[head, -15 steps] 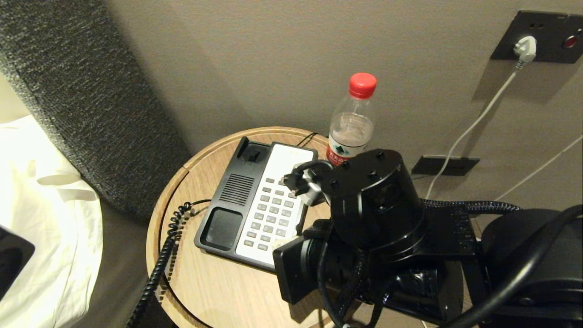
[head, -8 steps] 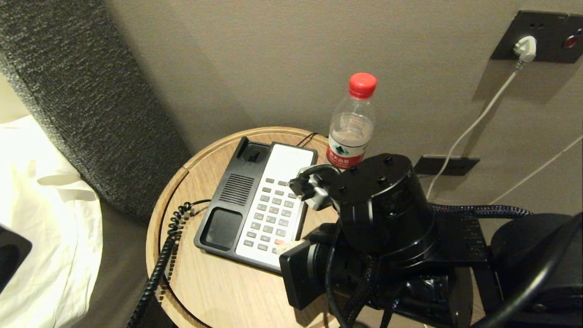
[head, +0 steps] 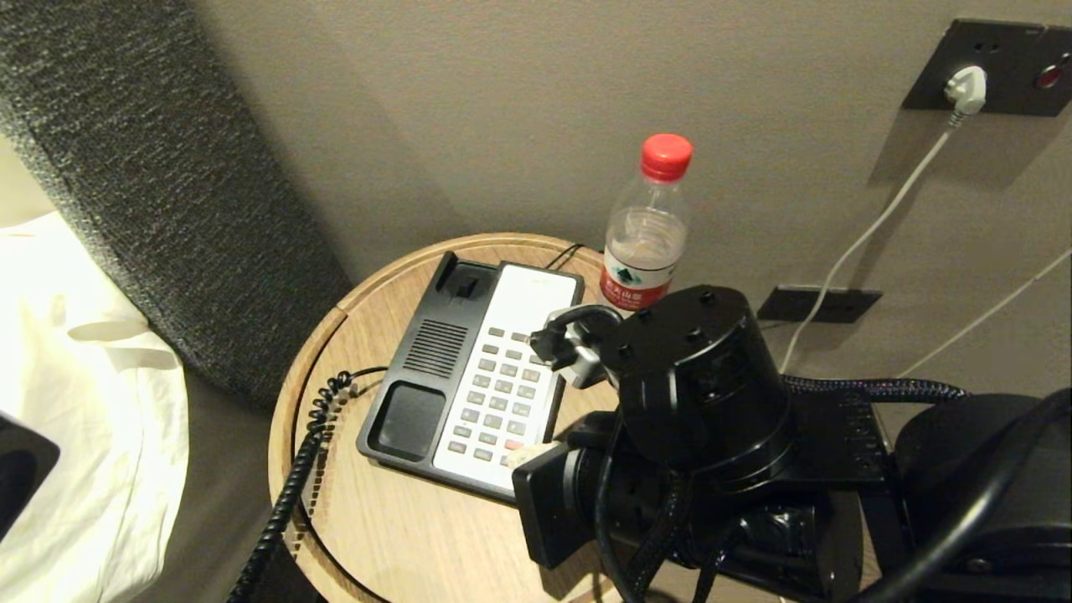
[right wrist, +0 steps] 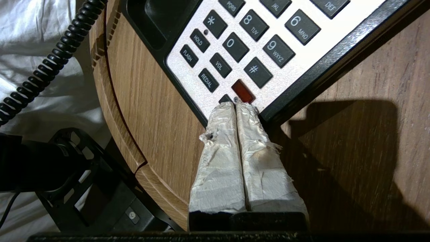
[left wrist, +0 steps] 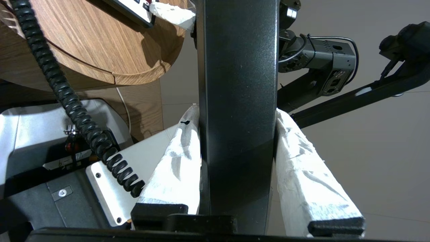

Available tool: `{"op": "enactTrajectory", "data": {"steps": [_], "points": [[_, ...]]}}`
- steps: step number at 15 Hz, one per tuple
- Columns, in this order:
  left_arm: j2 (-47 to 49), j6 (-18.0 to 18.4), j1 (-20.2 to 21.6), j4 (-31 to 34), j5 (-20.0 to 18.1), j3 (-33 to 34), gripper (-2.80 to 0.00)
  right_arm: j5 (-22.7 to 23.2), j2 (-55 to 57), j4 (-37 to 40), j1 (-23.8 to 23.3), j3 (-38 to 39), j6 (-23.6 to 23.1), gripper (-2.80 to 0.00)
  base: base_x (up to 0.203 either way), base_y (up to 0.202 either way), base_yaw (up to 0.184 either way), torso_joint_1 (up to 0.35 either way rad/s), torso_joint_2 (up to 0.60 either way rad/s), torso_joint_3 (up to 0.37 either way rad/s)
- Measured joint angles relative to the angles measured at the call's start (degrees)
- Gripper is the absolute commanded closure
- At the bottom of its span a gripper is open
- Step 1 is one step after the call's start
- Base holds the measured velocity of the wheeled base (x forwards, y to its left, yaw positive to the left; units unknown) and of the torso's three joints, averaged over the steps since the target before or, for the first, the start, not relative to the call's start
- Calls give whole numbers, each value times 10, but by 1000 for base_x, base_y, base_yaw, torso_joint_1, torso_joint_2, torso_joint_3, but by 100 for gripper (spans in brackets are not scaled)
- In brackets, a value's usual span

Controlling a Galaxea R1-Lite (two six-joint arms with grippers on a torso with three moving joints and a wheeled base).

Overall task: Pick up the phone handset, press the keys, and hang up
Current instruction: Dial the number

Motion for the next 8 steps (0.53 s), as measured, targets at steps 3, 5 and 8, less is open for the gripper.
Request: {"op": "enactTrajectory", "data": {"steps": [3,5,8], "points": [[0,0,0,0,0,0,0,0,3,-1,-2,0,-3,0,0,0,0,0,0,0],[0,0,0,0,0,0,0,0,4,0,-3,2,-4,0,0,0,0,0,0,0],[0,0,0,0,0,0,0,-1,5,0,-5,3,-4,0,0,0,0,0,0,0]]}}
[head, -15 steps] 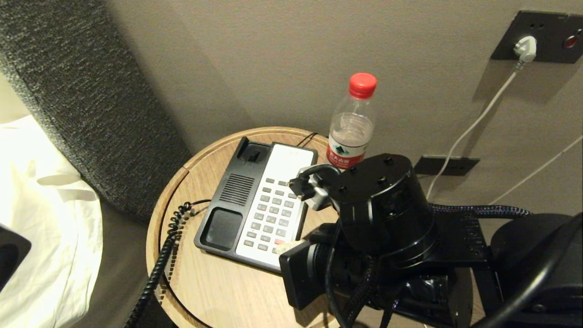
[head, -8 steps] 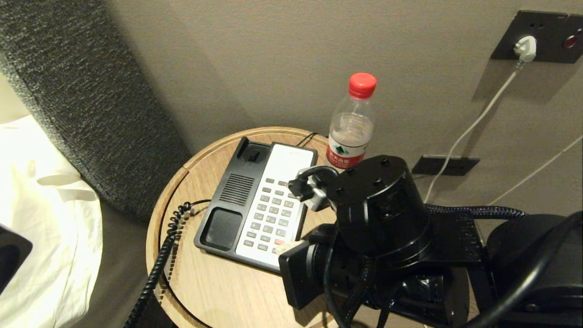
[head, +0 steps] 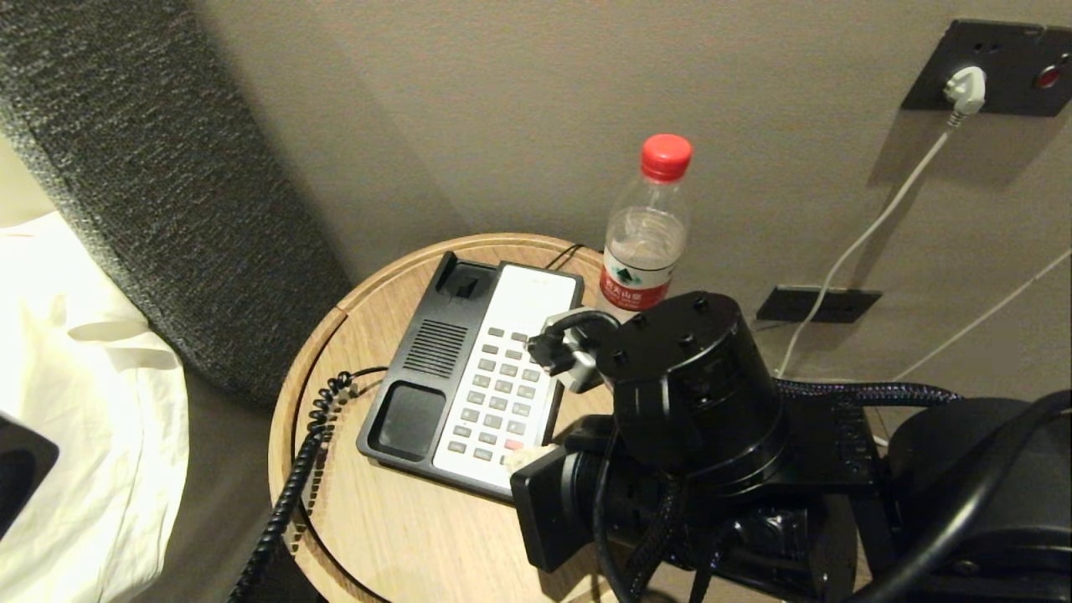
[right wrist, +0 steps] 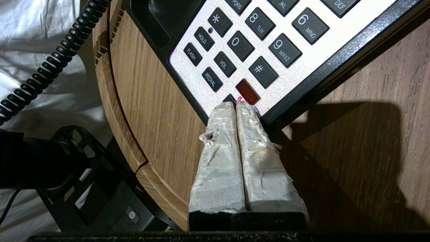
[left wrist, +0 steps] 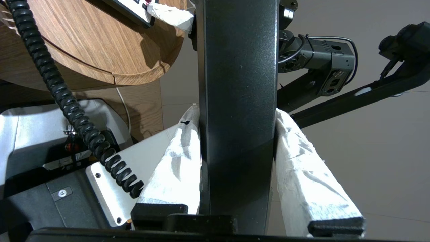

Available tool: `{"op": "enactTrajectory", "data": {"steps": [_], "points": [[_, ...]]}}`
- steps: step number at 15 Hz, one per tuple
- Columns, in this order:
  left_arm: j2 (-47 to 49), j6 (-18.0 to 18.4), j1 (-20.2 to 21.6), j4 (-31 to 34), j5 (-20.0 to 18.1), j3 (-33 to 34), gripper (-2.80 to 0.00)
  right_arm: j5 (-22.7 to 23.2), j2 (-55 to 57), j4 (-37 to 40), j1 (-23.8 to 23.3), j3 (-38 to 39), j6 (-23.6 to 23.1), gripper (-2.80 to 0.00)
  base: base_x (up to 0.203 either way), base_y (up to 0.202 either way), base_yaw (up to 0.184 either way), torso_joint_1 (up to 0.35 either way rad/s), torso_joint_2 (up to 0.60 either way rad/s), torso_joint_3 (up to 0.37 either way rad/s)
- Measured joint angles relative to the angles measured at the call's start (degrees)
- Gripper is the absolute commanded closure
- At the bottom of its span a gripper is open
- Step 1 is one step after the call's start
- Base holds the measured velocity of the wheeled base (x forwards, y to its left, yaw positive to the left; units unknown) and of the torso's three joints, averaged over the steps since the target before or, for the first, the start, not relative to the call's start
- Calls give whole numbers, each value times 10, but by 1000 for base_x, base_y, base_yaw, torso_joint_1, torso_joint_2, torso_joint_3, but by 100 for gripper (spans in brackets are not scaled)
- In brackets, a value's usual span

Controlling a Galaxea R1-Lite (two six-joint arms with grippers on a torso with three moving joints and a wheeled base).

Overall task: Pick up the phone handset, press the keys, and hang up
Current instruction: Dial the number

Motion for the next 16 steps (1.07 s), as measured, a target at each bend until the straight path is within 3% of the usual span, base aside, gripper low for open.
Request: {"op": "enactTrajectory", "data": {"steps": [13,16], "points": [[6,2,1,0,-5,-2,0,-2,-36,3,-4,-4,3,0,0,0,0,0,0,0],[22,38,1,3,-5,-2,0,-19,-59,14,-3,5,2,0,0,0,0,0,0,0]]}}
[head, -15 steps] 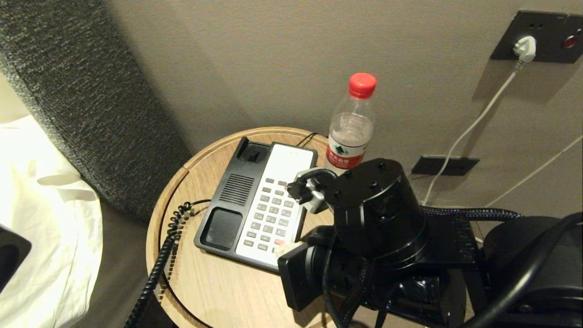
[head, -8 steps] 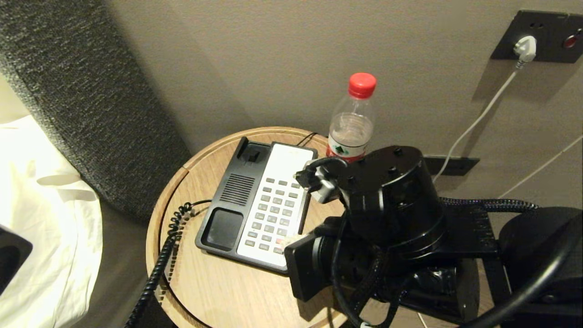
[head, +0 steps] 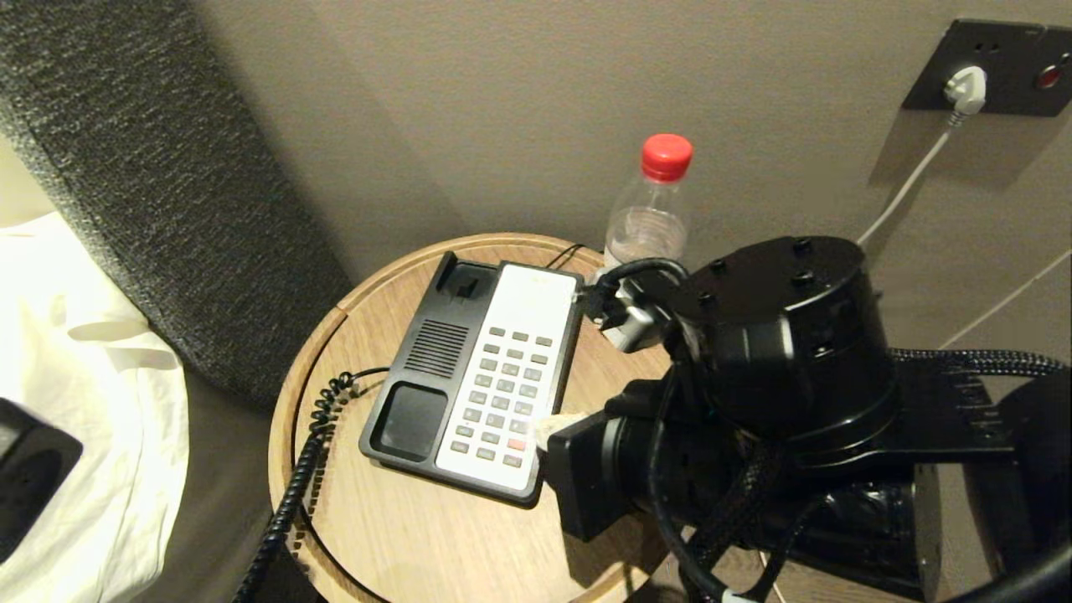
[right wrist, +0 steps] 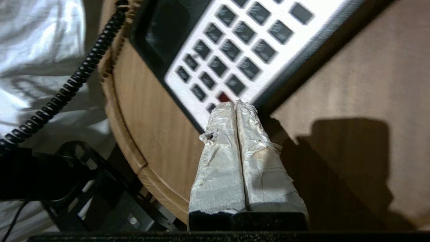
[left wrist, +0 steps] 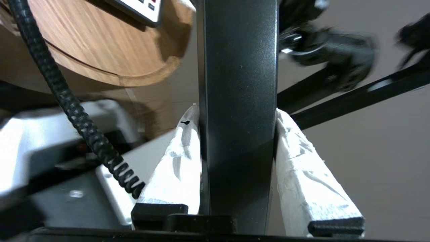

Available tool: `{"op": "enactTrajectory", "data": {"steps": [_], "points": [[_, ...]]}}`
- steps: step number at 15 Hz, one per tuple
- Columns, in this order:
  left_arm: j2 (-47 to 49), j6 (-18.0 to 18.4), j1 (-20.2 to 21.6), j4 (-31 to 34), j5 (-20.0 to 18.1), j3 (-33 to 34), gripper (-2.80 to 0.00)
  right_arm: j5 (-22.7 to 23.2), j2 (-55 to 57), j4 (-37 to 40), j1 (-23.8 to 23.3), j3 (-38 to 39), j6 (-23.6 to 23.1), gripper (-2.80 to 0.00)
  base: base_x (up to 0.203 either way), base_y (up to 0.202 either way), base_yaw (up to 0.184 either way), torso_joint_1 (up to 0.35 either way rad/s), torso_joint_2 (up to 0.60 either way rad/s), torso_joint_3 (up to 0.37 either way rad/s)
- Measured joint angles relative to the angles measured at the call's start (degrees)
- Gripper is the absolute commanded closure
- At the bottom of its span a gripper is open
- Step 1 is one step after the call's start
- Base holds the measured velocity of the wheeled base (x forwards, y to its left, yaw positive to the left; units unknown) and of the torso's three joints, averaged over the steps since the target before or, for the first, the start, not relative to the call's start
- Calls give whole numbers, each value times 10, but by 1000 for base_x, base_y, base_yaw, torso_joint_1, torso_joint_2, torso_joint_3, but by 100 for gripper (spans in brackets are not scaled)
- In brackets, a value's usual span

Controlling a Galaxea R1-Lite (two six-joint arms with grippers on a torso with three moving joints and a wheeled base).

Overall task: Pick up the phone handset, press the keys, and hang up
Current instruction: Dial the number, then put the handset back

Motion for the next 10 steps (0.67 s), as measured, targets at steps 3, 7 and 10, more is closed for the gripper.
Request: {"op": "enactTrajectory", "data": {"steps": [3,7,10], "points": [[36,64,0,0,3,-3,0,-8,-28,15,0,8,2,0,0,0,0,0,0,0],[126,149,0,-3,22,-27,0,-18,-82,34,-17,13,3,0,0,0,0,0,0,0],[195,194,0,-4,65,-39,0,-20,-131,56,-30,14,4,0,0,0,0,0,0,0]]}}
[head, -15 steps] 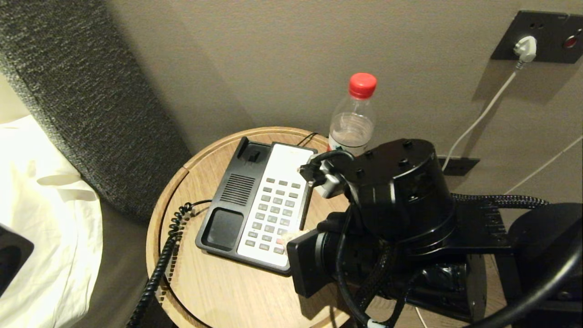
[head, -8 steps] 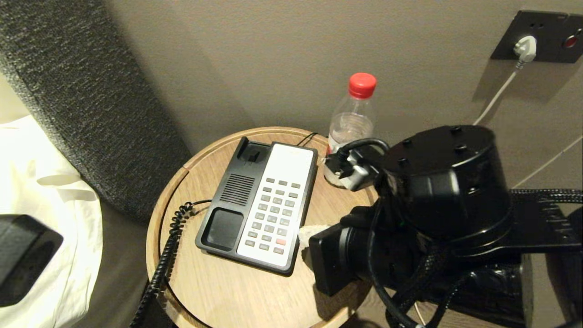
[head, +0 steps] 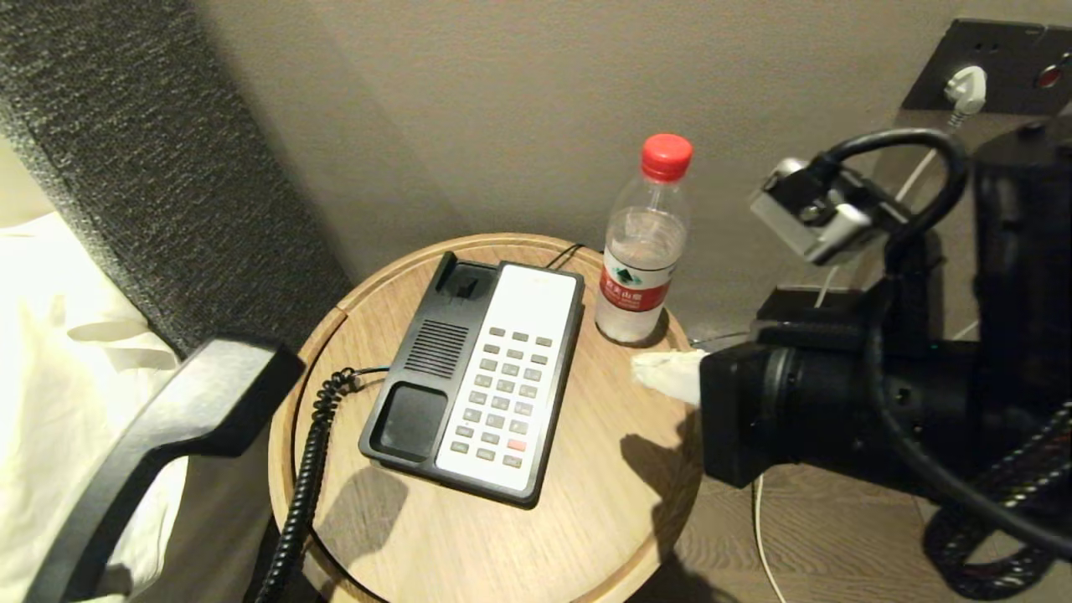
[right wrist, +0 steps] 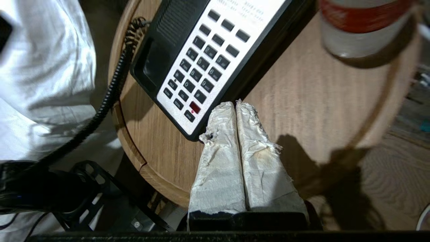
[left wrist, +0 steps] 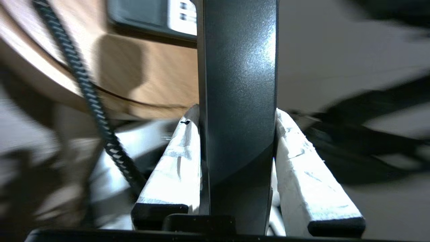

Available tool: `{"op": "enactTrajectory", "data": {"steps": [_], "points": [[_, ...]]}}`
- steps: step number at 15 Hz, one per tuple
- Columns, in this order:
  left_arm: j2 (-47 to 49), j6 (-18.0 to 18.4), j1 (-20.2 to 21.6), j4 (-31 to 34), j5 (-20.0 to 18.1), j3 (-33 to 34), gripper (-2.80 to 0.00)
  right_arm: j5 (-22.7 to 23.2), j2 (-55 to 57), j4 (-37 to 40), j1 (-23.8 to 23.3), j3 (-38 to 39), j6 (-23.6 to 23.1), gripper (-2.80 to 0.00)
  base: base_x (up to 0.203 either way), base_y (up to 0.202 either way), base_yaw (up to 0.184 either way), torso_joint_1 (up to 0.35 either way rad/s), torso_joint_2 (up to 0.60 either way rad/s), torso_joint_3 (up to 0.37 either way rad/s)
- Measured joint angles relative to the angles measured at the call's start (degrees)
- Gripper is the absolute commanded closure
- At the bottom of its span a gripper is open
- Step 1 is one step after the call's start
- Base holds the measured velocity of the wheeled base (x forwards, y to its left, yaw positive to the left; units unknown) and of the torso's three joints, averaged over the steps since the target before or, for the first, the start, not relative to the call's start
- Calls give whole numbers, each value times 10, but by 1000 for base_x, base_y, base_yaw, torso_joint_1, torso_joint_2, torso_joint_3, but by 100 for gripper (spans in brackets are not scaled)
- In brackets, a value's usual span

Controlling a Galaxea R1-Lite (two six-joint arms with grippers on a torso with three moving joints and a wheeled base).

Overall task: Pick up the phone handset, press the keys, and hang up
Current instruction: Put the handset back

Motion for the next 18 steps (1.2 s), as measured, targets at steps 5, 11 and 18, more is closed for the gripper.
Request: {"op": "enactTrajectory", "data": {"steps": [5,11,18], "points": [[115,74,0,-1,98,-38,0,-6,-79,41,-18,20,-3,0,0,0,0,0,0,0],[254,83,0,-21,126,-145,0,-13,-158,86,-32,53,-4,0,0,0,0,0,0,0],[349,147,0,-23,157,-164,0,-17,-222,117,-36,57,-4,0,0,0,0,0,0,0]]}}
